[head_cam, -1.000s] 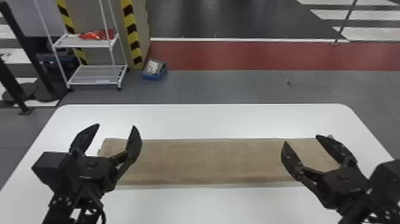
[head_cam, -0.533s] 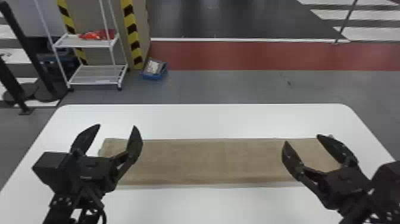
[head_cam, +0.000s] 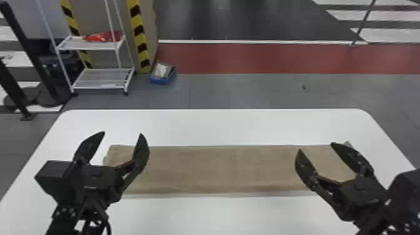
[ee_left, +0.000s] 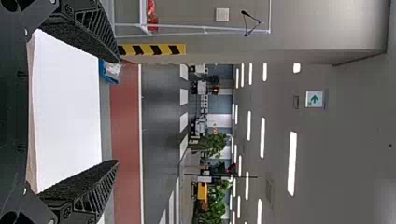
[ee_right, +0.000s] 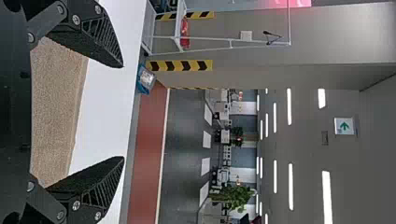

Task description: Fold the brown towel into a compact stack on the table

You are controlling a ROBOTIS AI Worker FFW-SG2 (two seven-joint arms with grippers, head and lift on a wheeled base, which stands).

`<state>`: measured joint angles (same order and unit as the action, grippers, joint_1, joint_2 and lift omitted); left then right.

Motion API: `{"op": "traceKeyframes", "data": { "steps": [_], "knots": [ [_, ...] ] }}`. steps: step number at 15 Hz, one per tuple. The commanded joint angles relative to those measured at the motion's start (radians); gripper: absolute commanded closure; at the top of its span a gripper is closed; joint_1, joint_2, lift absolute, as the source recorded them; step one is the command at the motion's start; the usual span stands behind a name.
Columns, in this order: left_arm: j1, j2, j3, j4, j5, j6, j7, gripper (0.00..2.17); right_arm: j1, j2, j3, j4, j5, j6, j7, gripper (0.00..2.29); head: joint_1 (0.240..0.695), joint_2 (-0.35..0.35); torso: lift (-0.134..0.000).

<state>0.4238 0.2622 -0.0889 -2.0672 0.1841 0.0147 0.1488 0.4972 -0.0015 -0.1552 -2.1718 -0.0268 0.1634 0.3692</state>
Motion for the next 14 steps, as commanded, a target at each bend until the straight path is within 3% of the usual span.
{"op": "traceKeyframes", "data": {
  "steps": [1,4,6,10,14],
  "knots": [
    [-0.007,0.0,0.009,0.019,0.006,0.0,-0.003,0.13,-0.006,0.002,0.017,0.023,0.005,0.005,0.007,0.21,0.695,-0.006,-0.125],
    [-0.016,0.002,0.015,0.035,0.012,0.0,-0.006,0.13,-0.062,0.002,0.042,0.112,0.015,0.029,0.025,0.35,0.695,0.018,-0.125],
    [-0.023,0.003,0.018,0.044,0.015,0.003,-0.009,0.12,-0.124,0.002,0.062,0.191,0.038,0.06,0.06,0.62,0.695,0.039,-0.125],
    [-0.046,0.005,0.037,0.076,0.025,0.058,-0.014,0.12,-0.25,0.002,0.109,0.333,0.076,0.14,0.132,1.6,0.695,0.081,-0.125],
    [-0.065,0.005,0.054,0.088,0.031,0.114,-0.017,0.12,-0.315,0.002,0.138,0.429,0.091,0.134,0.186,1.68,0.695,0.129,-0.125]
  ]
}}
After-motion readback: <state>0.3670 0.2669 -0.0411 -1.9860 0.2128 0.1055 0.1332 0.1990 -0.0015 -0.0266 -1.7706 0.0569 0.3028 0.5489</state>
